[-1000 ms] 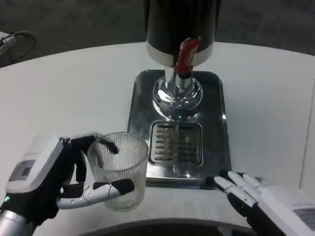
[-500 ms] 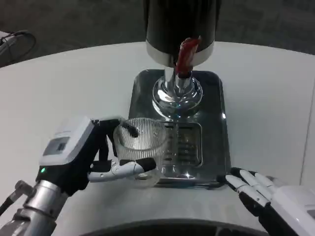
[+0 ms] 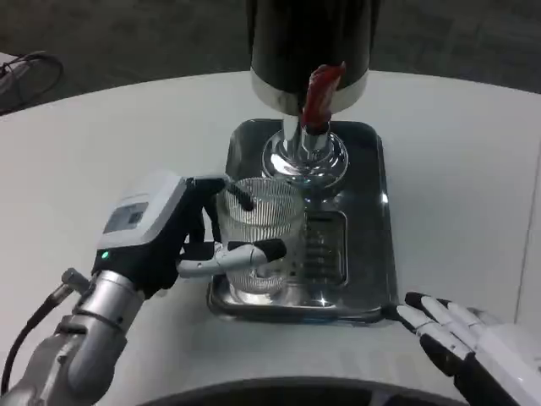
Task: Grasp the cup under the faucet to collect the drink, then remove the cup.
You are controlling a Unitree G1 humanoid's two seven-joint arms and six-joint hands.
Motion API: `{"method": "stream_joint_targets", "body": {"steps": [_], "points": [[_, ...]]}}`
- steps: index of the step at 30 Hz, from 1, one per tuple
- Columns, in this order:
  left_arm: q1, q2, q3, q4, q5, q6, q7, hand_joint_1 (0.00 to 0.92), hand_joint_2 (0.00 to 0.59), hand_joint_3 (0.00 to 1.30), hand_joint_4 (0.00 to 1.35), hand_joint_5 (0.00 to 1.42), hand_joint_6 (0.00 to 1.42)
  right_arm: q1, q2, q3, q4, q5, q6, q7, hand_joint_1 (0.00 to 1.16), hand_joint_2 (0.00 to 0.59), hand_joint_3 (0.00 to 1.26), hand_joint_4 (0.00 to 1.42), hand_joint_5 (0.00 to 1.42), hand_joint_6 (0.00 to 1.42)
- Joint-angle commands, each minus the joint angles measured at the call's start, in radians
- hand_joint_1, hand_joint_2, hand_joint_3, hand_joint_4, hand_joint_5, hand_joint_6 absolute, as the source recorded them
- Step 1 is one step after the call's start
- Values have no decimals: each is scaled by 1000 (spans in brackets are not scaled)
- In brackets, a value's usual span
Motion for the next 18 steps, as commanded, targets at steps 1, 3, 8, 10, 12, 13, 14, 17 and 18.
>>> {"method": "stream_joint_targets", "body": {"steps": [1,3,8,10,12,13,14,17,18], "points": [[-65,-15,-25,42,0,14,33,281,292,888,890,1087,1278,29,-1,-30,-17,30,-18,-18,290,477,93,0,0,0],[-90,-22,-35,59,2,21,36,281,292,888,890,1087,1278,32,-1,-35,-19,38,-20,-20,290,477,93,0,0,0],[-149,-24,-56,105,-1,34,38,281,292,888,890,1087,1278,39,6,-29,-26,39,-27,-24,290,477,93,0,0,0],[-172,-20,-65,125,3,36,35,281,292,888,890,1087,1278,44,8,-34,-27,41,-29,-25,290,477,93,0,0,0],[-194,-18,-75,147,8,39,32,281,292,885,888,1087,1279,53,9,-40,-27,45,-32,-24,290,477,93,0,0,0],[-203,-16,-80,159,9,40,33,281,292,884,887,1087,1279,58,10,-42,-27,47,-33,-25,290,477,93,0,0,0],[-213,-16,-86,170,10,42,35,281,292,881,885,1087,1267,62,12,-44,-27,48,-37,-27,290,477,93,0,0,0],[-239,-18,-104,198,11,47,39,281,292,879,875,1076,1250,69,14,-56,-27,54,-45,-29,290,477,93,0,0,0],[-248,-21,-110,206,13,51,38,280,292,872,868,1058,1206,72,14,-62,-27,59,-45,-28,290,477,93,0,0,0]]}}
